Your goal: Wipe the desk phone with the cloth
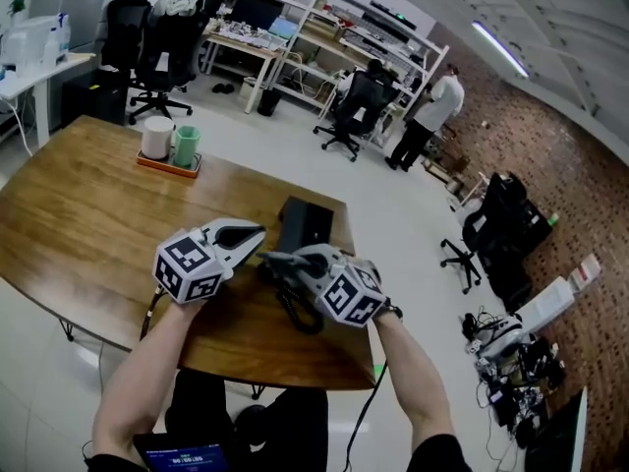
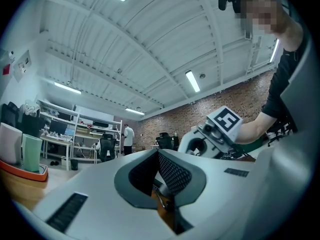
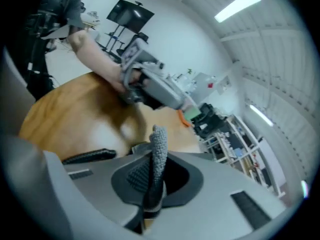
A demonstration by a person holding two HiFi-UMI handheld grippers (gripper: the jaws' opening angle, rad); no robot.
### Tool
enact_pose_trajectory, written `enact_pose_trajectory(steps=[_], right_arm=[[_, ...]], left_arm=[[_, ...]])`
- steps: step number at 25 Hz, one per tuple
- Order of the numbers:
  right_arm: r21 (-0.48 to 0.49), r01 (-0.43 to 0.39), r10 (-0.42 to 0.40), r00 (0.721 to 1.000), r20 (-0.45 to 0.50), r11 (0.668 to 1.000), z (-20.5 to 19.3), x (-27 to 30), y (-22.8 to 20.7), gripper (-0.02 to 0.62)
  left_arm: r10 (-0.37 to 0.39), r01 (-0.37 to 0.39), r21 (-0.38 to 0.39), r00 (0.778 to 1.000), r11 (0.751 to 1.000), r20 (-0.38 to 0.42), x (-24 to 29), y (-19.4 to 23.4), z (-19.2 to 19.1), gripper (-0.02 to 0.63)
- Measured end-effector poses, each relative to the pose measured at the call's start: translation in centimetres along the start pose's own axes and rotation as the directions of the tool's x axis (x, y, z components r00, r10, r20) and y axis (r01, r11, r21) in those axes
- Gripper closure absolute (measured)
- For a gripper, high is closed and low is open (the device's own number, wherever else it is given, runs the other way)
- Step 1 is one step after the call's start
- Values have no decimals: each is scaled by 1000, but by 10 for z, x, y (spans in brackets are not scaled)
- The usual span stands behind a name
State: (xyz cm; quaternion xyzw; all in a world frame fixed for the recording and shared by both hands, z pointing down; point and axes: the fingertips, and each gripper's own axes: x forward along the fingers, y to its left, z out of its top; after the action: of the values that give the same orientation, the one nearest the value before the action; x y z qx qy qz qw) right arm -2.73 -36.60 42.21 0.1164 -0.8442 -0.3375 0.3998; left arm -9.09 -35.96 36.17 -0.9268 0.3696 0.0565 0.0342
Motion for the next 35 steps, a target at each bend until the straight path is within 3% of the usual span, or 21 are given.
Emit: enact_pose_trajectory(steps=[2, 4, 6, 8, 13, 17, 23, 25, 27, 30, 33, 35], right_arm=[[118, 184, -185, 983, 3, 976, -8, 3, -60, 571], [238, 325, -331, 944, -18, 915, -19, 9, -112, 571], [309, 395, -397, 916, -60, 865, -32, 20, -143, 571], [322, 411, -398, 911, -108, 853, -46, 36, -154, 571], [267, 386, -363, 922, -135, 883, -54, 43, -134, 571], [170, 325, -310, 945, -108, 931, -44, 29, -96, 571], [21, 119, -117, 991, -61, 993, -28, 1, 3, 571], [-46, 24, -27, 997, -66, 999, -25, -9, 32, 571], [-78, -7, 2, 997, -71, 997, -25, -18, 36, 571], [15, 157, -156, 987, -45, 988, -27, -24, -22, 571], [200, 364, -358, 931, -64, 910, -44, -14, -101, 571], [272, 436, -425, 899, -100, 858, -58, 0, -135, 571]], left_arm=[[0, 0, -2, 1000, 1000, 1, -1, 1, -1, 614], [1, -1, -5, 1000, 1000, 2, -1, 2, -2, 614], [0, 0, -7, 1000, 1000, 2, -1, 2, -3, 614], [1, -1, -9, 1000, 1000, 1, 1, 2, -3, 614], [-1, 1, -1, 1000, 1000, -5, 1, -4, 0, 614], [-4, 4, 4, 1000, 1000, -9, 1, -4, 2, 614], [-7, 7, 3, 1000, 1000, -15, 1, -4, 0, 614], [-7, 7, 4, 1000, 1000, -16, 1, -4, 0, 614], [-9, 10, 7, 1000, 1000, -18, 2, -4, -1, 614], [-13, 13, 8, 1000, 1000, -22, 0, -2, -3, 614], [-8, 8, -1, 1000, 1000, -19, -4, 2, -8, 614], [-5, 5, -11, 1000, 1000, -16, -5, 4, -11, 614]])
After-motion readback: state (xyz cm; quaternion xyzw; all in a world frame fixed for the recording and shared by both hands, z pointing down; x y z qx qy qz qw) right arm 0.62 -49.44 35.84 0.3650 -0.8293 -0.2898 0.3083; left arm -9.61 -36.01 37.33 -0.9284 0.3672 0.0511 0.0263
